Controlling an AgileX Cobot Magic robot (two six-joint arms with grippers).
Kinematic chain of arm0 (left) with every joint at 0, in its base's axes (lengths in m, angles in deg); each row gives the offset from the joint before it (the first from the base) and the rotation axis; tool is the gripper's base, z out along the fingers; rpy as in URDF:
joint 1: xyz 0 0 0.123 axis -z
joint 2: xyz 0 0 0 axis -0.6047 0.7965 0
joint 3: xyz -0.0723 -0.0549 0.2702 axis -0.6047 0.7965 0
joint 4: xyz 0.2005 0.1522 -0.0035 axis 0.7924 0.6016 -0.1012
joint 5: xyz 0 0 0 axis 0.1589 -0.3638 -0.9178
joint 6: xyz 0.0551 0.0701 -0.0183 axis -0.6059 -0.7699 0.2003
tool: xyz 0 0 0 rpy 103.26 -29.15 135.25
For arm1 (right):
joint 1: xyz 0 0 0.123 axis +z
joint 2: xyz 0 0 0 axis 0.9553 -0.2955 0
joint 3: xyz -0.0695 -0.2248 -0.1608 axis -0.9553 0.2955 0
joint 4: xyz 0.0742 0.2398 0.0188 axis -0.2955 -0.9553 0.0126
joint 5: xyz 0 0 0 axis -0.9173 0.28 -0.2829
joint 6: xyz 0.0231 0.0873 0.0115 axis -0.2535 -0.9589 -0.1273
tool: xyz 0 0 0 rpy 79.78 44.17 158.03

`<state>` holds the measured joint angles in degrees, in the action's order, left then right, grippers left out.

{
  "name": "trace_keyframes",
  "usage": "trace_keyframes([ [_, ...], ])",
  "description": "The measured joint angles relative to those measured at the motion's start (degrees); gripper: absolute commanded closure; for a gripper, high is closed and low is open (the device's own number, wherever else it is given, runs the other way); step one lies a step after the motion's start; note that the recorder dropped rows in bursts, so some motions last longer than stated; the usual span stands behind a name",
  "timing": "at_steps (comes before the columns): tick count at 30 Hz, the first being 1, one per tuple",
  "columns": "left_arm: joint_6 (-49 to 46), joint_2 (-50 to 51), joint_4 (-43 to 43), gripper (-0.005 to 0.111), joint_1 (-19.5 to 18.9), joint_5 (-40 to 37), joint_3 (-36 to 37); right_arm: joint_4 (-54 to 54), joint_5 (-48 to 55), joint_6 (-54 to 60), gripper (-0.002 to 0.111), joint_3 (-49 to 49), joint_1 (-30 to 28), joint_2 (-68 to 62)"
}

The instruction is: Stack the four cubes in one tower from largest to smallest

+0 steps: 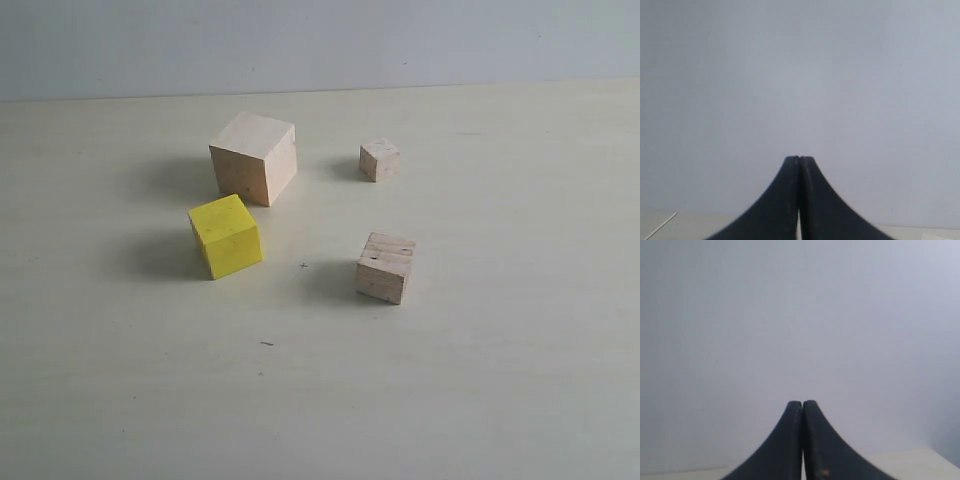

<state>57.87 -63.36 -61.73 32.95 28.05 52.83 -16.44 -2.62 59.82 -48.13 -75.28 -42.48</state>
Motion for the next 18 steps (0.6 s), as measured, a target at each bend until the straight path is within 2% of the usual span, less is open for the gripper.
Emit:
trace_keyframes([
  [5, 0.5, 0.0, 0.0, 0.107, 0.0, 2.2, 0.0, 0.0, -3.0, 0.0, 0.108, 0.0, 0.0, 0.0],
  [10, 9.6, 0.0, 0.0, 0.107, 0.0, 5.0, -0.3, -1.2, -13.2, -7.1, 0.108, 0.0, 0.0, 0.0],
  [13, 11.4, 0.0, 0.6, 0.107, 0.0, 3.3, -3.8, -1.7, -15.1, -10.0, 0.108, -1.8, 0.0, 0.1],
  [18, 11.9, 4.6, 2.4, 0.107, 1.3, -0.9, -13.3, -1.8, -7.9, -11.2, 0.108, -11.3, 1.3, -1.4],
])
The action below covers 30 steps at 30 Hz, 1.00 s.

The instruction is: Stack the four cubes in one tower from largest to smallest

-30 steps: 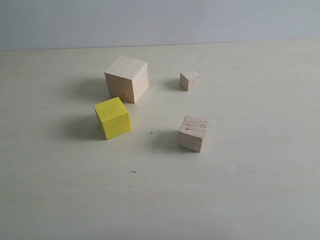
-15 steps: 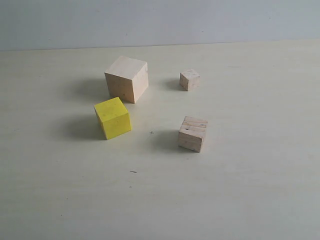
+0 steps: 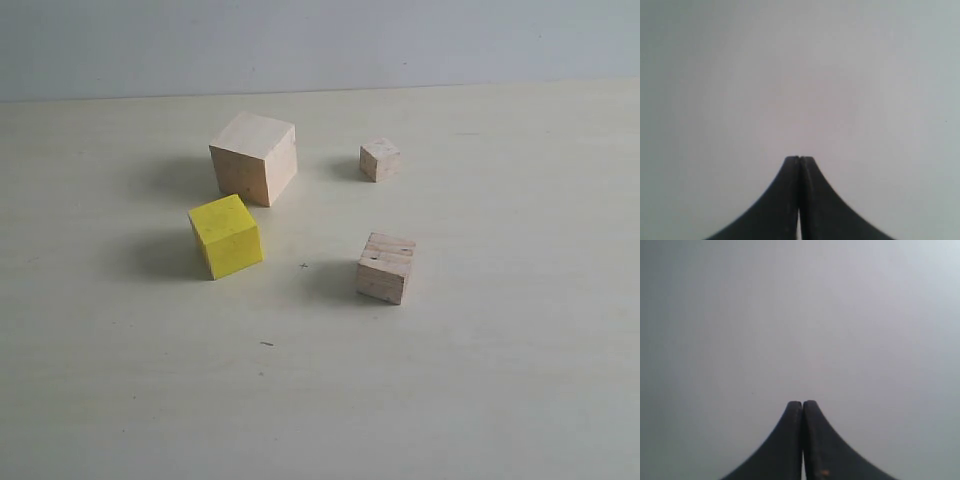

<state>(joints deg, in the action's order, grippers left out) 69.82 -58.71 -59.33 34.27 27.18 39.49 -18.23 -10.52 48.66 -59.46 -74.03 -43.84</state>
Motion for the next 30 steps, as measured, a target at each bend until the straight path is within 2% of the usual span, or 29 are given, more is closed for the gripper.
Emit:
trace_keyframes([
  [7, 0.2, 18.3, 4.9, 0.107, 7.7, -8.7, -14.1, 0.0, 9.3, -0.3, 0.108, -13.6, 4.6, -10.1],
  [13, -3.3, 35.6, 5.3, 0.107, 16.2, -25.5, -25.5, 0.0, 25.5, -0.2, 0.108, -24.3, 10.0, -22.9],
  [18, -9.5, 48.2, 5.3, 0.107, 23.3, -39.6, -31.3, 0.0, 42.5, 2.7, 0.108, -28.3, 13.9, -35.5],
  [24, -10.3, 55.6, 5.1, 0.107, 25.5, -42.6, -32.3, 0.0, 54.3, 3.6, 0.108, -28.6, 14.7, -45.8],
  [30, -10.5, 56.9, 5.0, 0.107, 25.5, -42.3, -32.3, 0.2, 55.2, 3.7, 0.108, -28.6, 14.7, -48.9],
])
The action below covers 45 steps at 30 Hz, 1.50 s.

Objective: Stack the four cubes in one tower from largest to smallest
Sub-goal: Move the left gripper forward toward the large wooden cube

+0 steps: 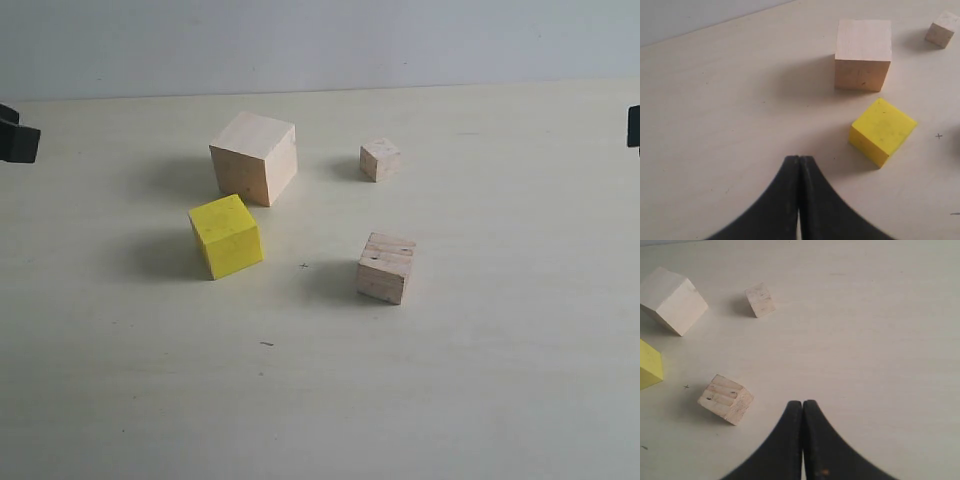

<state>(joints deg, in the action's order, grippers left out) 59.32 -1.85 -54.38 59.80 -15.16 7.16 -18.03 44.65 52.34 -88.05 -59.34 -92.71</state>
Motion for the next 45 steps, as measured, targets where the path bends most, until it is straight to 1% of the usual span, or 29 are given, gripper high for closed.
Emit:
trace_keyframes([
  [3, 0.0, 0.2, -0.2, 0.107, 0.0, 1.0, 0.4, 0.0, -0.8, 0.0, 0.108, 0.0, 0.0, 0.0],
  [7, 0.0, 0.8, -0.2, 0.107, 0.0, 2.5, 2.9, 0.0, -2.0, 0.0, 0.108, 0.0, 0.0, 0.0],
  [11, 0.0, 4.4, -0.2, 0.107, 0.0, 4.0, 5.8, 0.1, -3.8, 0.0, 0.108, 0.0, 0.0, 0.0],
  [14, 0.0, 6.9, -0.5, 0.107, 0.0, 6.6, 5.9, 0.9, -6.0, 0.0, 0.108, 0.0, 0.0, 0.0],
  [17, 0.9, 9.3, -0.8, 0.106, 0.0, 7.1, 5.5, 1.0, -7.0, 0.0, 0.108, 0.0, 0.0, 0.0],
  [18, 1.4, 10.2, -0.9, 0.103, 0.0, 6.6, 4.5, 1.0, -7.1, 0.0, 0.108, 0.0, 0.0, 0.0],
  [20, 2.0, 11.6, -0.9, 0.090, 0.0, 6.2, 1.8, 0.9, -7.2, 0.0, 0.108, 0.0, 0.0, 0.0],
  [21, 2.0, 12.3, -0.9, 0.080, 0.0, 6.2, 0.3, 0.7, -7.2, 0.0, 0.108, 0.0, 0.0, 0.0],
  [23, 2.1, 13.9, -0.9, 0.067, 0.0, 6.2, -2.9, 0.3, -7.2, 0.0, 0.108, 0.0, 0.0, -0.3],
  [25, 2.6, 16.4, -1.0, 0.061, 0.0, 6.2, -5.6, -0.3, -7.2, 0.0, 0.108, 0.0, 0.0, -2.2],
  [28, 3.2, 20.7, -1.1, 0.056, 0.0, 6.3, -8.8, -3.7, -7.2, 0.0, 0.108, 0.0, 0.0, -6.0],
  [31, 4.3, 24.6, -1.1, 0.047, 0.0, 7.1, -11.8, -6.9, -7.2, 1.1, 0.108, 0.0, 0.0, -9.8],
  [33, 5.5, 27.1, -1.1, 0.044, 0.0, 8.4, -14.1, -8.6, -7.1, 2.1, 0.108, 0.0, 0.0, -11.9],
  [38, 10.5, 34.3, -1.1, 0.045, 0.0, 11.3, -22.4, -12.0, -6.4, 5.7, 0.108, 0.0, 0.0, -14.6],
  [41, 12.6, 39.1, -1.1, 0.045, 0.0, 11.4, -29.0, -12.6, -6.2, 6.3, 0.108, 0.0, 0.0, -14.7],
  [45, 13.5, 46.5, -2.2, 0.045, 0.0, 8.9, -38.1, -12.7, -6.2, 6.6, 0.108, 0.0, 0.0, -14.8],
])
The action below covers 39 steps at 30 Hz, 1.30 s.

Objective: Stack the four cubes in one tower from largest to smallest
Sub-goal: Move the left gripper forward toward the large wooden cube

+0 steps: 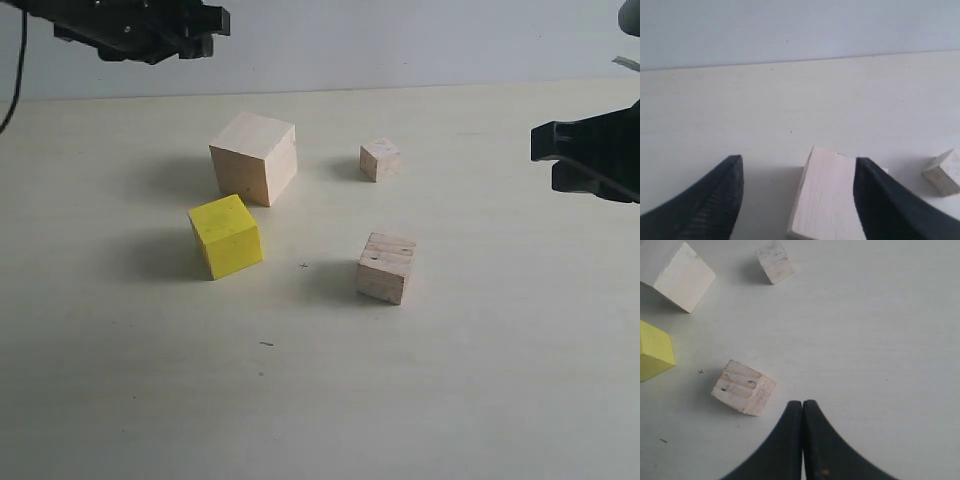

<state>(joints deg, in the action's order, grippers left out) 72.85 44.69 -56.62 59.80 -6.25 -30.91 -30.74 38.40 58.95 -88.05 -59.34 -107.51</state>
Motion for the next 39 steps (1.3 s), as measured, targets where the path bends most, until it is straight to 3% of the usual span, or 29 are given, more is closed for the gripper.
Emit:
trace_keyframes([
  [8, 0.3, 14.1, -0.4, 0.045, 0.0, -5.6, -15.7, -0.1, 0.0, 0.2, 0.108, 0.0, 0.0, 0.0],
  [14, 0.3, 21.6, -0.6, 0.045, -0.1, -9.6, -22.6, -0.5, 0.0, 0.2, 0.108, 0.0, 0.0, 0.0],
  [30, 0.4, 25.9, -6.8, 0.045, -0.2, -8.2, -24.7, -2.0, 0.0, 1.1, 0.108, 0.0, 0.0, 0.0],
  [36, -11.5, 25.9, -23.5, 0.045, -0.2, -10.8, -24.7, -2.1, 0.0, 1.1, 0.108, 0.0, 0.0, 0.0],
  [39, -14.2, 25.9, -27.2, 0.045, -0.2, -12.6, -24.8, -2.2, 0.0, 1.3, 0.108, 0.0, 0.0, 0.0],
])
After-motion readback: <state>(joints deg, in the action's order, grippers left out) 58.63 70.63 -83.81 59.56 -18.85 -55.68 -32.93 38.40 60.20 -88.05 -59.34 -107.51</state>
